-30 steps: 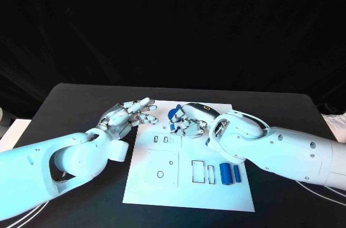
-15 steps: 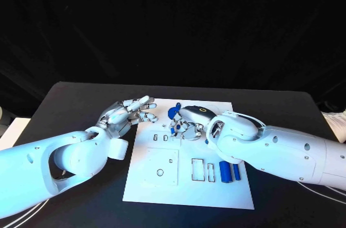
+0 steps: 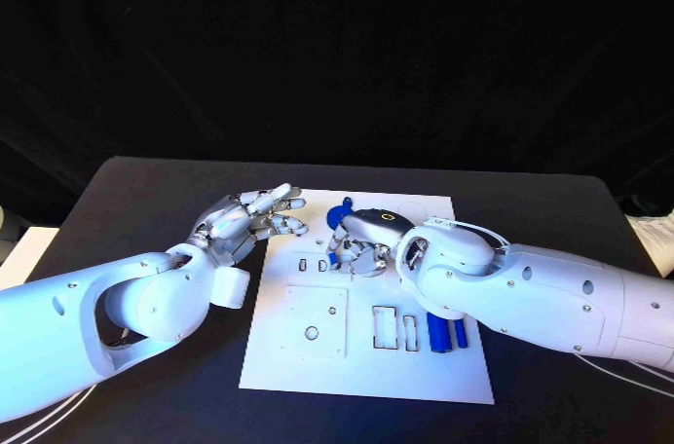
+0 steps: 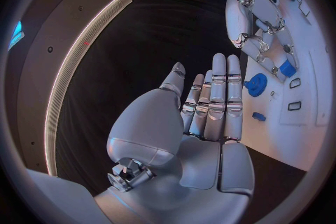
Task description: Assemble the parts on the task board
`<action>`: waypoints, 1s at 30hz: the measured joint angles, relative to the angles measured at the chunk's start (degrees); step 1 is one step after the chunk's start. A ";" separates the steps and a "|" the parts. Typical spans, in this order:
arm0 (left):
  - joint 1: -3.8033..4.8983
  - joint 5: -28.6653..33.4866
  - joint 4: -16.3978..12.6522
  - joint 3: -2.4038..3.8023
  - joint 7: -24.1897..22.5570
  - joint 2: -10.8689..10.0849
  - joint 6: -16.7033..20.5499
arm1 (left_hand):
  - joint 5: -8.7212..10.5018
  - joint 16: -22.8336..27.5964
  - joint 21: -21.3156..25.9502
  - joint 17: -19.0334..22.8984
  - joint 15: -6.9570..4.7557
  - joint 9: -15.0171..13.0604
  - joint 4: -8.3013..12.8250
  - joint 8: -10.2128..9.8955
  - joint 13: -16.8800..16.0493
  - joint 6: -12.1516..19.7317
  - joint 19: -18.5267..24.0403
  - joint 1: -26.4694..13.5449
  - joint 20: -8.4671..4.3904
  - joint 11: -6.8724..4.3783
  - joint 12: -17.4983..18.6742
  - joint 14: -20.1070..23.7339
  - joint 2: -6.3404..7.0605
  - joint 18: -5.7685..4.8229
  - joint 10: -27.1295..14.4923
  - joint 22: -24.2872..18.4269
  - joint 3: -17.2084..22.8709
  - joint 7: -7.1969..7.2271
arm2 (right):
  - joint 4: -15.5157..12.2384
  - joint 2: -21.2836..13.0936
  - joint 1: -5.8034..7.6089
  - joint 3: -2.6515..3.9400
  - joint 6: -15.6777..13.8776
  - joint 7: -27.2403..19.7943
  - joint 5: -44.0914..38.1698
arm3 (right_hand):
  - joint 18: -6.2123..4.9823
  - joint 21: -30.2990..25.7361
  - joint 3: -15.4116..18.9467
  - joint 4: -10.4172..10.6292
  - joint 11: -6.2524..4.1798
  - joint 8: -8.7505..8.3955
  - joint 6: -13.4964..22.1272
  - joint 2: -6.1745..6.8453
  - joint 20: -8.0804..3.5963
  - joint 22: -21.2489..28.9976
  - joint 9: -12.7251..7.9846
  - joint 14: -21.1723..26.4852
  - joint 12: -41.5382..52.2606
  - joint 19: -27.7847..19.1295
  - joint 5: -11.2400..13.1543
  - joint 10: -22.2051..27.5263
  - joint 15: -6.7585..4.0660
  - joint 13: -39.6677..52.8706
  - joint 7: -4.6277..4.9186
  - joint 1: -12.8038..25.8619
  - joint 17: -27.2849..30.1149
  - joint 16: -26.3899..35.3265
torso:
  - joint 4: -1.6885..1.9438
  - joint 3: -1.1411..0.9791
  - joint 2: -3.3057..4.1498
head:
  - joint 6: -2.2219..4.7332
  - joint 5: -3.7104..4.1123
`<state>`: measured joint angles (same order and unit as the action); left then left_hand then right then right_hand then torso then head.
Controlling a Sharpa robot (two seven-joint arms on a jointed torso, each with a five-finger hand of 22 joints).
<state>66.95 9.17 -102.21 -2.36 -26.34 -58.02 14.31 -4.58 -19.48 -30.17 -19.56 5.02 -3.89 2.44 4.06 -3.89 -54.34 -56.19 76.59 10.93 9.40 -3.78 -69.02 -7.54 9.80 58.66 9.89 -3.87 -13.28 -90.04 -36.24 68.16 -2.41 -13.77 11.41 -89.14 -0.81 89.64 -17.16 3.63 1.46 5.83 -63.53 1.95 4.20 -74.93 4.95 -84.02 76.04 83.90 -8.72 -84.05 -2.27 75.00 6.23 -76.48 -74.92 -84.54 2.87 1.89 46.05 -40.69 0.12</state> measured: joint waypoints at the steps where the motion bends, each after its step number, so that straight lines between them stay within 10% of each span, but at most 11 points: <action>1: 0.00 0.00 0.00 0.00 0.00 0.00 0.00 | 0.00 0.00 0.00 0.00 0.00 0.00 0.00 0.00 0.00 0.00 0.00 0.00 0.00 0.00 0.00 0.00 0.00 0.01 0.00 0.00 0.00 0.00 | 0.00 0.06 -0.03 0.00 0.03 0.02 -0.09 | 0.00 0.00 0.00 0.00 0.00 0.00 0.00 0.14 0.00 0.00 0.08 0.00 0.00 0.00 0.00 0.00 0.00 0.00 0.00 0.14 0.00 0.00 | 0.00 0.00 -0.01 | -0.02 0.00; 30: 0.00 0.00 0.03 0.00 0.03 0.06 -0.12 | 0.00 0.00 0.00 0.01 0.00 0.00 0.00 0.00 0.00 0.00 0.00 0.00 0.00 0.00 0.00 0.00 0.00 0.01 0.00 0.00 0.00 0.00 | -0.04 0.27 -0.15 0.07 2.01 0.78 -1.49 | 0.00 0.00 0.40 -0.07 0.31 -0.42 0.48 1.47 0.00 0.02 0.22 0.00 -1.81 0.00 0.33 0.32 0.00 -0.01 0.27 2.44 -0.03 0.32 | 0.01 0.00 -0.02 | -0.69 -0.13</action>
<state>66.95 9.17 -102.18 -2.36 -26.32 -57.96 14.19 -4.58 -19.48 -30.17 -19.55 5.02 -3.89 2.45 4.06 -3.89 -54.34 -56.19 76.59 10.93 9.40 -3.78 -69.02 -7.54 9.80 58.66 9.89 -3.87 -13.28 -90.08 -35.96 68.01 -2.34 -11.76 12.20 -90.64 -0.81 89.64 -16.76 3.56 1.77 5.41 -63.05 3.42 4.20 -74.91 5.17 -84.02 74.23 83.90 -8.38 -83.73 -2.27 74.99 6.50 -74.04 -74.95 -84.22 2.87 1.89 46.03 -41.39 -0.01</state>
